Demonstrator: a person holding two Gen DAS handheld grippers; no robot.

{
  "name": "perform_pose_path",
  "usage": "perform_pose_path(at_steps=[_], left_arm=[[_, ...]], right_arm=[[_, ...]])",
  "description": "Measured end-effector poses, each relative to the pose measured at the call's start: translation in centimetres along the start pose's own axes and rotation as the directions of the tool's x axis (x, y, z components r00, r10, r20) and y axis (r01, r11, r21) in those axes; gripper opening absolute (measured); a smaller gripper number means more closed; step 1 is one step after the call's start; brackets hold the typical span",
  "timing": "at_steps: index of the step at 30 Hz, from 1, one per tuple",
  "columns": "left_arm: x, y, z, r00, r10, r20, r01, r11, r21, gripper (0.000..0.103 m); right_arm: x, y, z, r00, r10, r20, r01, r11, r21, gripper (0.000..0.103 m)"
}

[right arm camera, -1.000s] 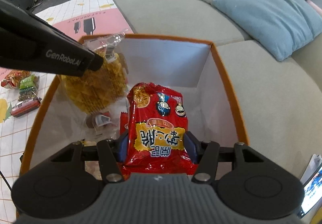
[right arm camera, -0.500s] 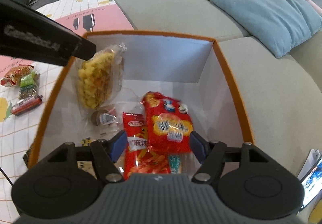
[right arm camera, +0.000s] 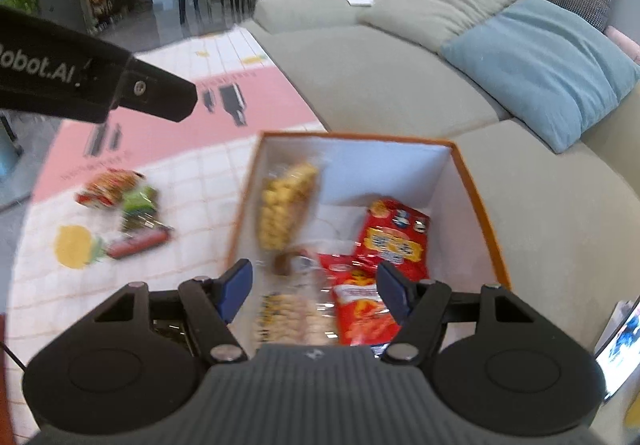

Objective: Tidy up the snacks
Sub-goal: 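Open both tools to drop the waffle and red bags into the box, then move both tools back toward the snacks on the table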

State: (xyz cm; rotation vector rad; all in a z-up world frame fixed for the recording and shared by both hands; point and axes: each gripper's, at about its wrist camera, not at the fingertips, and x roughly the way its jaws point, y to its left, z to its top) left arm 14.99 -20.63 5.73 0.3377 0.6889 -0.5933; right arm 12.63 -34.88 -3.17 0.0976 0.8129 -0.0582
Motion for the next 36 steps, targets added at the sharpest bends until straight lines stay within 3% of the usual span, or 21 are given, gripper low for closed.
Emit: perform_pose_path(at_steps=[9, 14, 16, 18, 27, 36], left_arm=[[-5.5, 2.7, -4.1, 0.995, 0.057, 0.082, -0.053, 0.997, -0.052, 0.047], [-6.3, 4.9, -7.5, 0.990, 0.133, 0.051, -0.128, 0.987, -0.092, 0.047], [-6.2, 5.8, -8.7, 0.989, 0.148, 0.020, -0.145, 0.984, -0.105, 0.052], [-5.9, 6.6, -10.1, 0.989, 0.145, -0.013, -0.146, 0.981, -0.126, 0.058], [-3.6, 8.4, -15.2, 0.982, 0.119, -0.148, -0.142, 0.978, -0.152, 0.059], [-2.4, 9.4, -17.2, 0.988, 0.081, -0.134, -0.097, 0.988, -0.118, 0.059]], right_arm=[[-4.6, 5.7, -2.5, 0.986, 0.047, 0.158, -0.048, 0.999, 0.003, 0.067], [-5.7, 8.1, -4.3, 0.977, 0.098, 0.188, -0.109, 0.993, 0.049, 0.067], [-5.7, 8.8, -5.2, 0.975, 0.103, 0.197, -0.118, 0.991, 0.062, 0.067], [-5.6, 9.4, -6.1, 0.976, 0.094, 0.198, -0.108, 0.992, 0.062, 0.067], [-3.0, 12.1, -9.2, 0.990, 0.066, 0.121, -0.063, 0.998, -0.029, 0.067], [1.3, 14.1, -9.2, 0.997, 0.061, 0.050, -0.054, 0.991, -0.126, 0.062]])
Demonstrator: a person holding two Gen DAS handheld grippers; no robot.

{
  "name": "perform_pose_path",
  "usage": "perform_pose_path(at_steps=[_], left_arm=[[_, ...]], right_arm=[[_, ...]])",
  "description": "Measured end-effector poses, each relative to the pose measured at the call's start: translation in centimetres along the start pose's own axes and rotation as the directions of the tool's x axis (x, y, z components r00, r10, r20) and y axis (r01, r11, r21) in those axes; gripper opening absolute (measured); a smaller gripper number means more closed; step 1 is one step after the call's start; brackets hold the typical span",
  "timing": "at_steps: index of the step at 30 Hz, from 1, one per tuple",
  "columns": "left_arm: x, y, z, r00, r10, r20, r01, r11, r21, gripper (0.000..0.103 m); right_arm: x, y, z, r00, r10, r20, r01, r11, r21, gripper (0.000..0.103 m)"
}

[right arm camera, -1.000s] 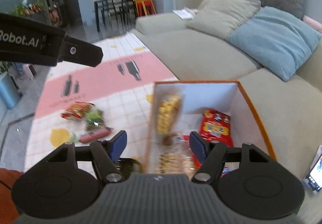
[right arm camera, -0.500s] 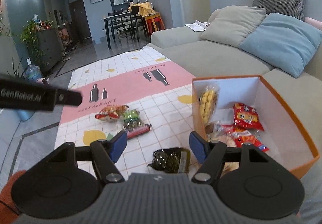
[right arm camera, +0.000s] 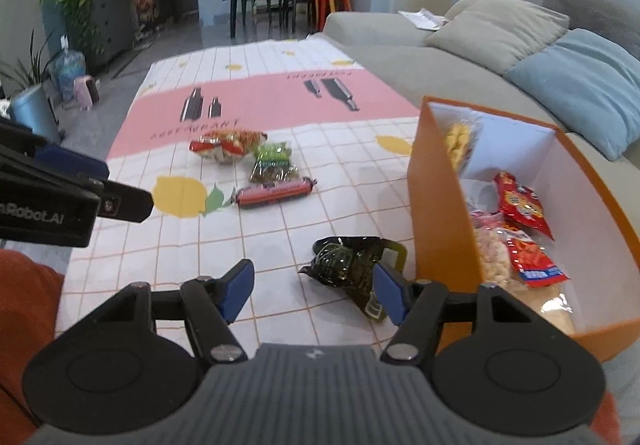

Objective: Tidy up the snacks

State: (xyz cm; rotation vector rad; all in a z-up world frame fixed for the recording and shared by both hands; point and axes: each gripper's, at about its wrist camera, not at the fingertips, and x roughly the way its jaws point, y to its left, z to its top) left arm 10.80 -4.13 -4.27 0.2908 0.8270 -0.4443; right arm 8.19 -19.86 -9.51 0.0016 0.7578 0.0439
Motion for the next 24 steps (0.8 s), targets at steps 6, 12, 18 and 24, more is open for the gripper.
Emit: perform_pose_path(at_steps=[6, 12, 18, 24], left_arm=[[2.8, 0.8, 0.5, 1.000, 0.004, -0.029, -0.004, 1.000, -0.003, 0.059], [5.5, 1.2, 1.0, 0.997, 0.022, -0.068, -0.022, 1.000, 0.000, 0.059], [8.3, 1.6, 1.4, 0.991, 0.017, -0.130, -0.021, 0.999, -0.031, 0.059], [10.0, 1.3, 1.5, 0.988, 0.015, -0.152, -0.017, 1.000, -0.009, 0.059]], right_arm=[[3.8, 0.5, 0.9, 0.998, -0.038, -0.040, 0.036, 0.998, -0.048, 0.062], [7.0, -0.1, 1.9, 0.995, -0.073, -0.072, 0.073, 0.997, 0.000, 0.057], [9.9, -0.6, 1.9, 0.983, -0.103, -0.153, 0.107, 0.994, 0.022, 0.054], [11.0, -1.1, 1.3, 0.981, -0.085, -0.177, 0.096, 0.994, 0.054, 0.055]])
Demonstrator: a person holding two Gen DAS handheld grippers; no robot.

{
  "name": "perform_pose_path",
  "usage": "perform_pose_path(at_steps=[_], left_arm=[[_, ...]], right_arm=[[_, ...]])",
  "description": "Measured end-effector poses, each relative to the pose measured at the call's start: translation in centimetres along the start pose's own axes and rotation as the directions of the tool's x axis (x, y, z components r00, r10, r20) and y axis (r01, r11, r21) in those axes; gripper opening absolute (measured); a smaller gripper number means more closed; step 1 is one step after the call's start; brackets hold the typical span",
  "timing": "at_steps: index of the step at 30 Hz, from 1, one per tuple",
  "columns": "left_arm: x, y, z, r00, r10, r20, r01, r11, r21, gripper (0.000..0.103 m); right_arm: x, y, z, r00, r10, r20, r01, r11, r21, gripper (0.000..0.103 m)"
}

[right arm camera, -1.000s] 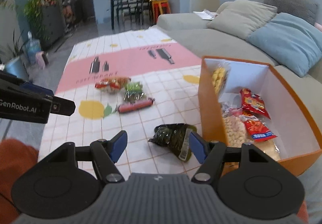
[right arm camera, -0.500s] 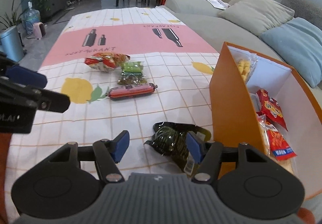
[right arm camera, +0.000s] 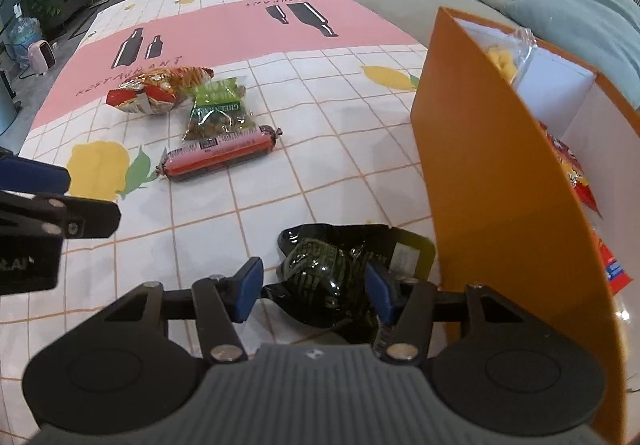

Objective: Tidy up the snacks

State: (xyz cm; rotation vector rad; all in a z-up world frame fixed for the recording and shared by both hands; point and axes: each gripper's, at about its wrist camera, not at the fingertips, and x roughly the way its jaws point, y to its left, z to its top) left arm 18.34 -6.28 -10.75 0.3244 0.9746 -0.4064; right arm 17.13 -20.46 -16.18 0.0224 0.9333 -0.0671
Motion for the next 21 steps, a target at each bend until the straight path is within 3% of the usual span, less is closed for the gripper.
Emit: perform_pose_path(at_steps=[11, 17, 21], left_arm=[[1.5, -0.4, 1.0, 1.000, -0.019, 0.025, 0.017, 0.998, 0.060, 0.059], [2.6, -1.3, 2.3, 0.997, 0.025, 0.079, -0.039, 0.982, 0.185, 0.059], [3.8, -1.7, 3.5, 0.996, 0.000, 0.093, -0.026, 0.959, 0.282, 0.059]], right_arm=[[0.5, 0.4, -0.2, 1.000, 0.004, 0.016, -0.003, 0.997, -0.077, 0.052], [0.4, 0.8, -0.2, 0.999, -0.011, 0.051, 0.016, 0.994, -0.109, 0.050], [0.5, 0.8, 0.0, 0.996, -0.018, 0.083, 0.029, 0.991, -0.133, 0.050]])
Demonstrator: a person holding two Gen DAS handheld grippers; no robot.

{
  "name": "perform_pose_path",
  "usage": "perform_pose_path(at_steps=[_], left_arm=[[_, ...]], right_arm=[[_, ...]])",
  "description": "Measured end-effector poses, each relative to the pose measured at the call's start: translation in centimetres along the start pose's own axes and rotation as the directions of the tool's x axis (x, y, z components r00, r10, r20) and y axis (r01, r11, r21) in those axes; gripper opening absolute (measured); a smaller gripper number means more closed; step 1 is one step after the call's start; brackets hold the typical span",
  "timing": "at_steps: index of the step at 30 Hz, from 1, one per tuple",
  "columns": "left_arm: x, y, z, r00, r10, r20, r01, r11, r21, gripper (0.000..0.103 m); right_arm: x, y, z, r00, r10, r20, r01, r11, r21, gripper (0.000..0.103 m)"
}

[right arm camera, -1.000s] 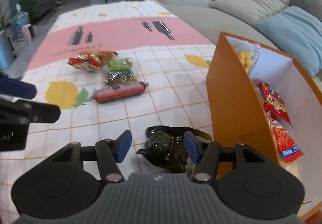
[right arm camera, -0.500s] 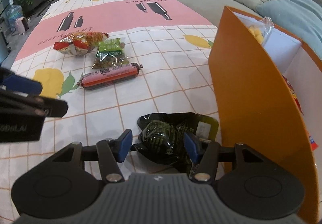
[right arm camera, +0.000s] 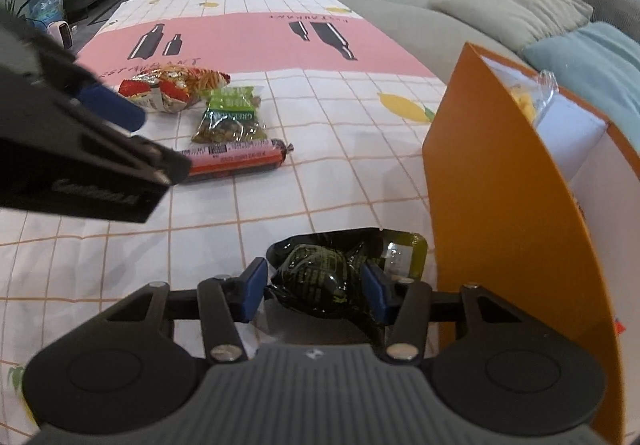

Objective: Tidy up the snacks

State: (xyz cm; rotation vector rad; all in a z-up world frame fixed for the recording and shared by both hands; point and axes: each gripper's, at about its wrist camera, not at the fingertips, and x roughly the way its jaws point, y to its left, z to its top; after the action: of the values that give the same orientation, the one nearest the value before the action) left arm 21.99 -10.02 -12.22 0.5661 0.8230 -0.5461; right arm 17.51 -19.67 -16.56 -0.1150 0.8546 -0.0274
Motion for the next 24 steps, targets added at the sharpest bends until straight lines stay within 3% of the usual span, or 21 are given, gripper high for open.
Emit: perform_pose_path(at_steps=[6, 9, 13, 18, 24], left_arm=[[2.4, -1.0, 1.6, 1.000, -0.021, -0.014, 0.023, 0.984, 0.178, 0.059], [3.7, -1.7, 1.6, 0.998, -0.021, -0.053, 0.032, 0.975, 0.221, 0.058], [4.9, -2.1, 1.3, 0.997, -0.010, -0.074, 0.027, 0.974, 0.223, 0.053], [5.0, -2.1, 1.5, 0.996, -0.029, -0.088, 0.046, 0.979, 0.199, 0.029], [4.8, -2.5, 1.4, 0.993, 0.000, -0.114, 0.020, 0.985, 0.171, 0.026]], right_arm=[[0.7, -0.8, -0.2, 1.000, 0.025, 0.005, -0.025, 0.999, 0.020, 0.051], [0.8, -1.2, -0.3, 0.999, 0.040, 0.008, -0.040, 0.998, 0.047, 0.052], [0.9, -1.2, -0.3, 0.999, 0.047, 0.009, -0.048, 0.998, 0.048, 0.053], [1.0, -1.0, -0.5, 0.999, 0.039, 0.009, -0.039, 0.999, 0.031, 0.054], [1.0, -0.9, -0.6, 0.999, 0.035, 0.010, -0.035, 0.999, 0.024, 0.054]])
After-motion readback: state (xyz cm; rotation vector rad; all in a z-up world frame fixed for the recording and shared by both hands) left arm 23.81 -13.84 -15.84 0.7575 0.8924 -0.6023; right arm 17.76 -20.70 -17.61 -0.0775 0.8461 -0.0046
